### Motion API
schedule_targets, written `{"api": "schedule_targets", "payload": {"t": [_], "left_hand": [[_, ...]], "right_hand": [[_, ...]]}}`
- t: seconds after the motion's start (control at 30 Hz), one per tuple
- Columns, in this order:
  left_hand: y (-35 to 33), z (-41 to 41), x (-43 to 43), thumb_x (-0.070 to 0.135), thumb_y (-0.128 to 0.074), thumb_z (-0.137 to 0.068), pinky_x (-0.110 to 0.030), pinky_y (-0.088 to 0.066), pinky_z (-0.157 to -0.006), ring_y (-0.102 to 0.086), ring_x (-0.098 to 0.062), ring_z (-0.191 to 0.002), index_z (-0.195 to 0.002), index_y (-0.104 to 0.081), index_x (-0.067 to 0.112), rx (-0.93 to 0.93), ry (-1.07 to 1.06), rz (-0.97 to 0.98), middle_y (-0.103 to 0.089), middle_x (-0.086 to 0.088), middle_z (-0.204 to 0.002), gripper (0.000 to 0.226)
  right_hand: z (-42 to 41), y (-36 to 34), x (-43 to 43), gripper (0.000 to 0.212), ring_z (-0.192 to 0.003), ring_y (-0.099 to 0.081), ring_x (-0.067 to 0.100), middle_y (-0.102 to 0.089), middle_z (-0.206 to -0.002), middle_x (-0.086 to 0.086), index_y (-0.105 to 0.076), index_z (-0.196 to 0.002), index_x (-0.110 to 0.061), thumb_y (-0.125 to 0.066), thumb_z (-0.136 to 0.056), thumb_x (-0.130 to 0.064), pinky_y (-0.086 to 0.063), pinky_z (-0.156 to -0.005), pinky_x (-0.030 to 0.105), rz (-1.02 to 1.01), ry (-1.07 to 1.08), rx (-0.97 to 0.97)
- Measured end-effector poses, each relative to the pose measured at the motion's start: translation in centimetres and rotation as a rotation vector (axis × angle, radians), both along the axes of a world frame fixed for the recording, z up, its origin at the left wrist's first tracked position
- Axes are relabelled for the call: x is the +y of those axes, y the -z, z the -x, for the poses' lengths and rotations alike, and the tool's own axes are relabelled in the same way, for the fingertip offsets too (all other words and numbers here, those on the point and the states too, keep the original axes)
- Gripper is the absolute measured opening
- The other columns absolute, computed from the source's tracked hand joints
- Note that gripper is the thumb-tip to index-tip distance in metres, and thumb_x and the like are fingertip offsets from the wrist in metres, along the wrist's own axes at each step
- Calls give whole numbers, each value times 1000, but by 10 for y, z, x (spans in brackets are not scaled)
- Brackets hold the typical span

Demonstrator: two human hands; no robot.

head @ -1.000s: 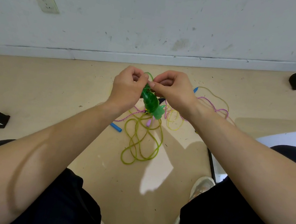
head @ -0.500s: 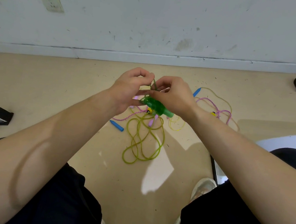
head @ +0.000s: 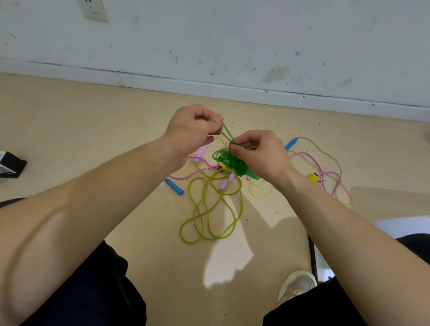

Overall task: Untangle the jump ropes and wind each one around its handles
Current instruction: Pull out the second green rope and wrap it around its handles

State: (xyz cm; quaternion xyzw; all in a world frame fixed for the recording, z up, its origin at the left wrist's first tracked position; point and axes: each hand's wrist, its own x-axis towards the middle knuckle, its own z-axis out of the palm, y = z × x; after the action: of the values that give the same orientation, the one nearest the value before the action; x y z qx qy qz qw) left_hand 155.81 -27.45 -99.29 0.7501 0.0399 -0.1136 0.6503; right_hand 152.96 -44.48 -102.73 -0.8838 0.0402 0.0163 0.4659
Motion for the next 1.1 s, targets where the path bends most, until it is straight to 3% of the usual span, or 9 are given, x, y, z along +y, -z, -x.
{"api": "schedule_targets", "payload": {"t": [0.2,0.37,0.6,0.7,0.83,0.9,1.0,1.1], "left_hand": [[1,1,2,10,-63,-97,-33,-60,-84,-67,-14,-82,-90,-63,5,-50,-61,46,-69,-7,-83,8],[2,-1,3,15,-60,-99,-34,-61,-77,-72,-16,-76,-94,-62,7,-64,4,37,-72,-7,-87,10],[4,-35,6,34,-72,-89,-29,-58,-79,-73,-15,-87,-101,-71,13,-47,15,6,-77,-1,-93,25],[22,-53,10,21,-73,-90,-24,-55,-77,-72,-11,-87,-96,-76,12,-57,32,-20,-77,-1,-90,11],[35,-78,10,11,-73,-88,-31,-57,-87,-74,-20,-91,-95,-78,6,26,-81,26,-78,-9,-91,10],[24,-83,6,11,-71,-90,-32,-57,-89,-74,-21,-92,-93,-78,9,78,-107,81,-78,-8,-91,8],[-11,-95,6,12,-69,-92,-28,-57,-87,-74,-18,-92,-95,-78,10,110,-146,91,-78,-7,-91,10],[-72,-109,15,13,-72,-90,-35,-59,-87,-74,-21,-89,-91,-79,12,106,-165,70,-78,-9,-89,7]], "right_hand": [[-1,4,3,9,-77,-65,0,-70,-78,-16,-68,-83,-32,-76,-85,-30,-55,-76,25,29,-16,-8],[-2,4,14,6,-76,-66,5,-70,-75,-14,-73,-82,-24,-73,-88,-26,-56,-82,39,-15,21,-53],[-33,-5,33,7,-71,-67,3,-73,-73,-12,-76,-81,-25,-72,-87,-27,-52,-70,27,-200,83,-5],[-56,0,40,8,-74,-70,8,-74,-74,-8,-78,-82,-22,-72,-87,-24,-54,-70,30,-270,92,22],[-81,9,48,17,-75,-70,14,-73,-74,-6,-73,-73,-26,-72,-88,-17,-55,-72,34,-328,118,61],[-90,1,47,17,-79,-71,20,-74,-77,-5,-73,-77,-25,-72,-88,-13,-57,-77,40,-367,147,85],[-104,-32,50,6,-82,-72,21,-76,-86,5,-76,-89,-12,-71,-90,-10,-57,-83,47,-424,165,112],[-115,-96,58,9,-88,-71,37,-75,-87,14,-76,-90,-10,-69,-88,-15,-57,-81,53,-513,170,131]]}}
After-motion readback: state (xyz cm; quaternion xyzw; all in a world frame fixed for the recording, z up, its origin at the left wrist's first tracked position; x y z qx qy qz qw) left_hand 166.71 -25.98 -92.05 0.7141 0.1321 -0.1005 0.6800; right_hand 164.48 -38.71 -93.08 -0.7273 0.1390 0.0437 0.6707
